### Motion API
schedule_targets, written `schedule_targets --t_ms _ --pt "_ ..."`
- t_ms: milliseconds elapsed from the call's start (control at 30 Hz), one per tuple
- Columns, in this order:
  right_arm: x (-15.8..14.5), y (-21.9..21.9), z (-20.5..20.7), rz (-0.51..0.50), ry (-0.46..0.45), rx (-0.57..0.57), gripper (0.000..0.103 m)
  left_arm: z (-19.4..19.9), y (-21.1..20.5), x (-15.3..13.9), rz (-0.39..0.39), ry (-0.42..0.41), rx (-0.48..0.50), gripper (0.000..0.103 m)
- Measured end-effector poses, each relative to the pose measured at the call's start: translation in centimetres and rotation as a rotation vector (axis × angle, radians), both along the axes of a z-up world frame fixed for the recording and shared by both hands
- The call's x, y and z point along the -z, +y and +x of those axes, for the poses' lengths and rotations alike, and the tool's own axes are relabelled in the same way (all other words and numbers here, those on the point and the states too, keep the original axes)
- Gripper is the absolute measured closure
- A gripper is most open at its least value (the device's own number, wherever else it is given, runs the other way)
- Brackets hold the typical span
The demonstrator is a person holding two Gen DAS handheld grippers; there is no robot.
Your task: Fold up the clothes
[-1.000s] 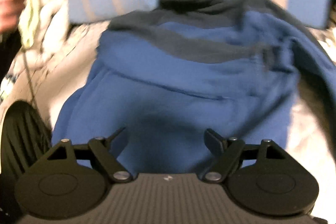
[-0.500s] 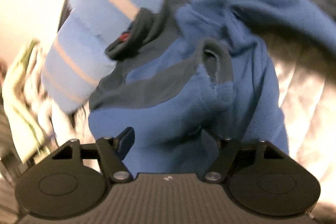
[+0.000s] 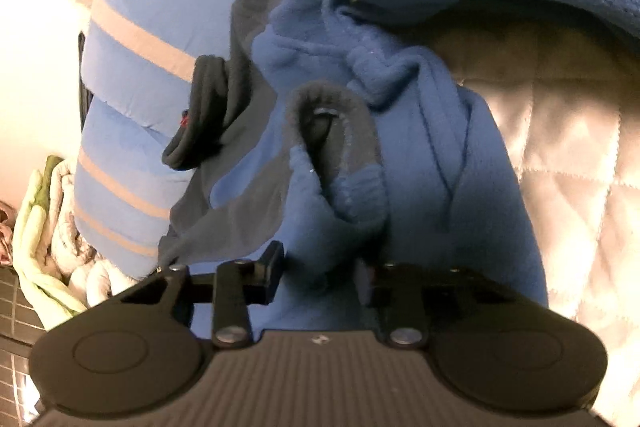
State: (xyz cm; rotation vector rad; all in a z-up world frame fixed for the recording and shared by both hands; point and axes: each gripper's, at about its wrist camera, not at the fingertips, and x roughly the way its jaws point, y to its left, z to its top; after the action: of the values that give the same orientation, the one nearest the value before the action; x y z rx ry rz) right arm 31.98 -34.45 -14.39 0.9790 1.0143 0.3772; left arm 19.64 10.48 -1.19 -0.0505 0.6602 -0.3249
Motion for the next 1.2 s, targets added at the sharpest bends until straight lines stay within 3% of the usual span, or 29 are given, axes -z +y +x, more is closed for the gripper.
schedule_targets --t_ms 233,467,567,633,667,800,900,1100,1167,1200 --pt "-0.2 -0.2 -0.3 0.019 0.026 0.046 0.048 0.1 0.2 0.1 0.014 0.017 -0.018 0.029" --pt "-1.1 0.2 -0.3 -0.044 0.067 0.104 0.039 -0.4 0.4 -0.3 0.010 0.021 -0.014 0.029" --pt "-0.9 0.6 0.3 -0.038 0.044 0.116 0.029 -0.3 0.5 -0.2 0.017 0.029 -0.015 0.029" --pt "-1.0 1.1 0.7 -0.035 0.014 0.108 0.016 -0.2 0.5 -0.1 0.019 0.035 -0.019 0.029" --pt "-1.1 1.4 1.0 -0.038 -0.002 0.101 0.016 -0.1 0.5 -0.2 0.016 0.036 -0.022 0.029" --pt "-1.6 2.0 1.9 -0.052 -0.062 0.054 0.035 -0.1 0.6 -0.4 0.005 0.036 -0.022 0.029" --pt "-1.7 1.3 2.0 -0.006 -0.075 0.014 0.034 -0.2 0.7 -0.5 0.006 0.035 -0.026 0.029" --pt "-2.3 0.6 1.4 0.022 -0.193 -0.103 0.040 -0.9 1.3 -0.8 0.009 0.026 -0.014 0.029" --pt "-3.1 1.0 1.4 -0.019 -0.241 -0.128 0.051 -0.9 1.6 -0.8 0.008 0.031 -0.025 0.029" --pt "-3.1 1.1 1.5 -0.048 -0.235 -0.121 0.066 -0.8 1.7 -0.8 0.007 0.033 -0.033 0.029"
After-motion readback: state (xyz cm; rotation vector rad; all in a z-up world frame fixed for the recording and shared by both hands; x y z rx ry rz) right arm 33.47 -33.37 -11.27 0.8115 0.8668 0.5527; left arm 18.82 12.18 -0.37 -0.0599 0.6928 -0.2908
